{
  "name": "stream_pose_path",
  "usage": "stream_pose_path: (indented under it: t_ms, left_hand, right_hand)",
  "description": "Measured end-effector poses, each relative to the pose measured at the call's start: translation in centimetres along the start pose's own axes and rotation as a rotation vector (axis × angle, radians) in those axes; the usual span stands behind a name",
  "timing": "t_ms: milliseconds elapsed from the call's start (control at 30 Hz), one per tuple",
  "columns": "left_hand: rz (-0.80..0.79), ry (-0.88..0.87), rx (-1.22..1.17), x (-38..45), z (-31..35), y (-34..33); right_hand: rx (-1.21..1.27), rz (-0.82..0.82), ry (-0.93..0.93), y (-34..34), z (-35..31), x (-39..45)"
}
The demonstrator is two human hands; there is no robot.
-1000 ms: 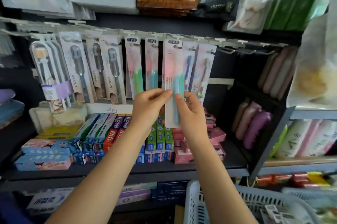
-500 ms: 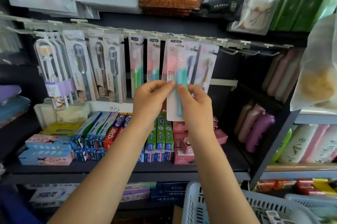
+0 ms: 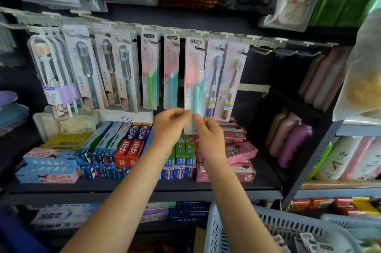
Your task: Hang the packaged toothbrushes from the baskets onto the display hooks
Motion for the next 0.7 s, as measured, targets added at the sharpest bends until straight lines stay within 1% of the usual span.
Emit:
stream_pose_path:
  t_ms: [133,267,333,467,600,700]
  left_hand:
    - [0.021,0.092,-0.005,-1.3,-4.2,0.1]
    - [0.052,0.159,-0.023,-0.8,-5.7,-0.3]
    - [0.075,0.184,-0.036,0.1,-6.2,-0.4]
    - [0.125,0.253,-0.068,1.9,-7.5,-0.8]
    - [0.153,0.268,-0.056,3.9,-8.2,-1.2]
    - [0.156,0.249,0.011,5.3,-8.6,-1.3]
  right_hand:
    - [0.023,-0.019,-0.101,-0.2,4.3,0.9]
    - [0.111,-0.017,-0.17,-0.6,5.6,2.6]
    - [0.17,-0.012,-0.217,-1.1,6.1,3.7]
    - [0.366,-0.057,-0.34,-3.1,7.0,5.6]
    - [0.459,-0.038,-0.403,-4.4,7.2,7.8]
    - [0.479,-0.021,-0.426,-5.2,7.4,9.2]
Point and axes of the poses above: each hand's wrist, its own x-axis towards the middle knuckle, its own y-axis out of the back of the hand, z = x × y, the point moved 7 cm from there along x, towards the middle knuckle, and after that the axes turned 10 degrees about -y, right-handed, at the moved point
